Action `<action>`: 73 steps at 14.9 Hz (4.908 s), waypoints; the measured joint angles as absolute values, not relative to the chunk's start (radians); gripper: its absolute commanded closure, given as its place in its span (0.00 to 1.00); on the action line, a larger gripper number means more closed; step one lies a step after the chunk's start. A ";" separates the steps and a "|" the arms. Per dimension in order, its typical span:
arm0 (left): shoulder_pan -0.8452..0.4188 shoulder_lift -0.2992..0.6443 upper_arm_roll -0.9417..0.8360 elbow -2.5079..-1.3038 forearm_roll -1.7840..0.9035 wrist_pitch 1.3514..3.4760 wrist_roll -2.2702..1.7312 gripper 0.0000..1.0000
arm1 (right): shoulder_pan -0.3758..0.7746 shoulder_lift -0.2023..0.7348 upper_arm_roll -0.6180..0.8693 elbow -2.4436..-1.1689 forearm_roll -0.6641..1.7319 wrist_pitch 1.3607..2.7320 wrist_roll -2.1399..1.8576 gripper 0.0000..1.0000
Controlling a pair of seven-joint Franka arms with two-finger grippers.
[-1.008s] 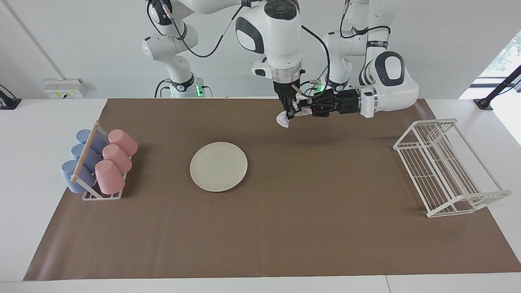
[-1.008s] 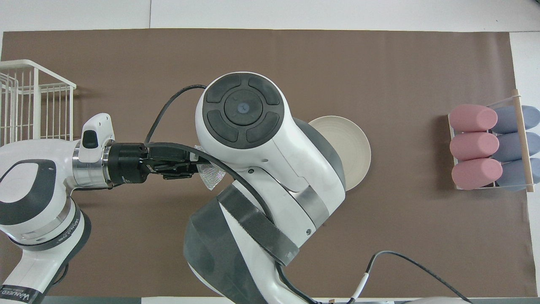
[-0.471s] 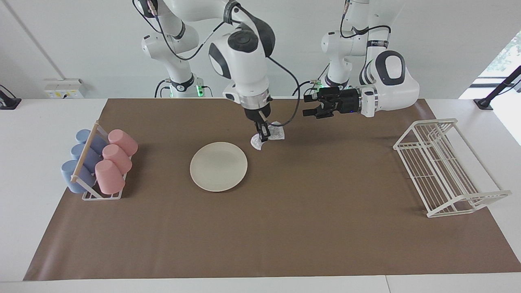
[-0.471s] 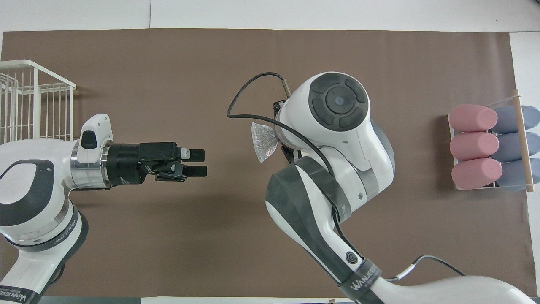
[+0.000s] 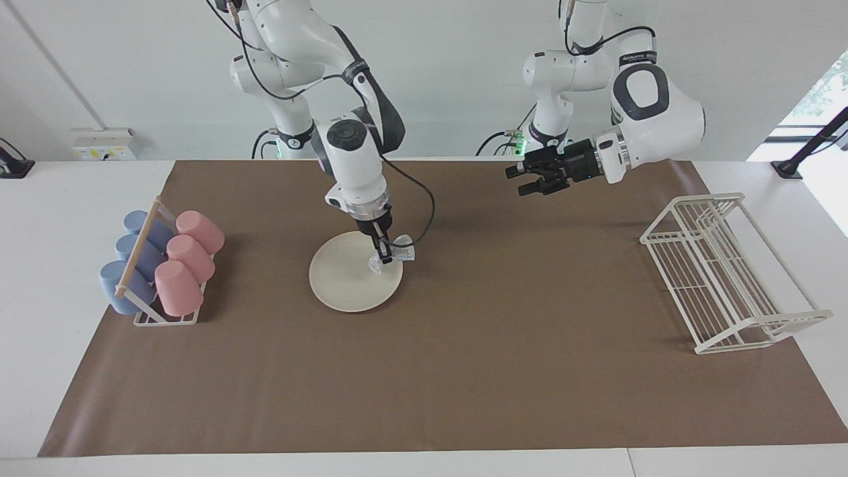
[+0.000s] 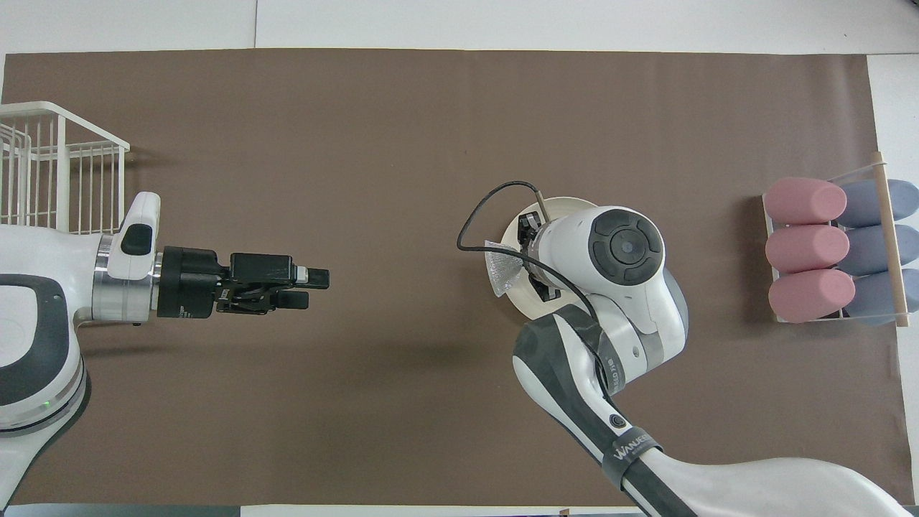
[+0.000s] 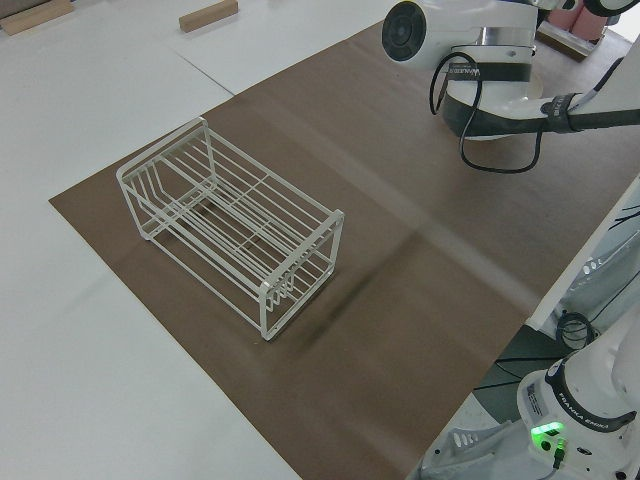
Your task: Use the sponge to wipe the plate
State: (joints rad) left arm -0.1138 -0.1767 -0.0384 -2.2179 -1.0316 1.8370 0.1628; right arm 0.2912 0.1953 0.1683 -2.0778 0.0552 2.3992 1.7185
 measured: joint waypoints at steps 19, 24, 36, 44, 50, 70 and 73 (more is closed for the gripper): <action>-0.112 -0.178 -0.039 -2.213 -0.338 1.973 0.082 0.00 | 0.052 0.195 0.172 -2.195 0.059 2.458 1.271 1.00; -0.112 -0.176 -0.039 -2.213 -0.336 1.986 0.081 0.00 | 0.156 0.200 0.176 -2.201 0.059 2.501 1.431 1.00; -0.112 -0.175 -0.039 -2.213 -0.335 2.008 0.065 0.00 | 0.068 0.218 0.171 -2.202 0.060 2.557 1.248 1.00; -0.112 -0.175 -0.040 -2.213 -0.335 2.010 0.031 0.00 | 0.192 0.217 0.176 -2.200 0.060 2.560 1.475 1.00; -0.113 -0.175 -0.045 -2.213 -0.335 2.014 0.020 0.00 | 0.254 0.218 0.173 -2.194 0.059 2.559 1.575 1.00; -0.136 -0.200 -0.052 -2.275 -1.320 1.963 0.357 0.00 | 0.574 0.227 0.187 -1.543 0.056 1.880 2.182 1.00; -0.134 -0.212 -0.041 -2.299 -1.361 1.904 0.436 0.00 | 0.569 0.235 0.182 -1.540 0.056 1.881 2.185 1.00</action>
State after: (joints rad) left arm -0.1336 -0.2119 -0.0413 -2.2994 -1.3607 1.9042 0.4362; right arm 0.5687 0.2347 0.1818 -1.5399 0.0556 1.8811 2.1851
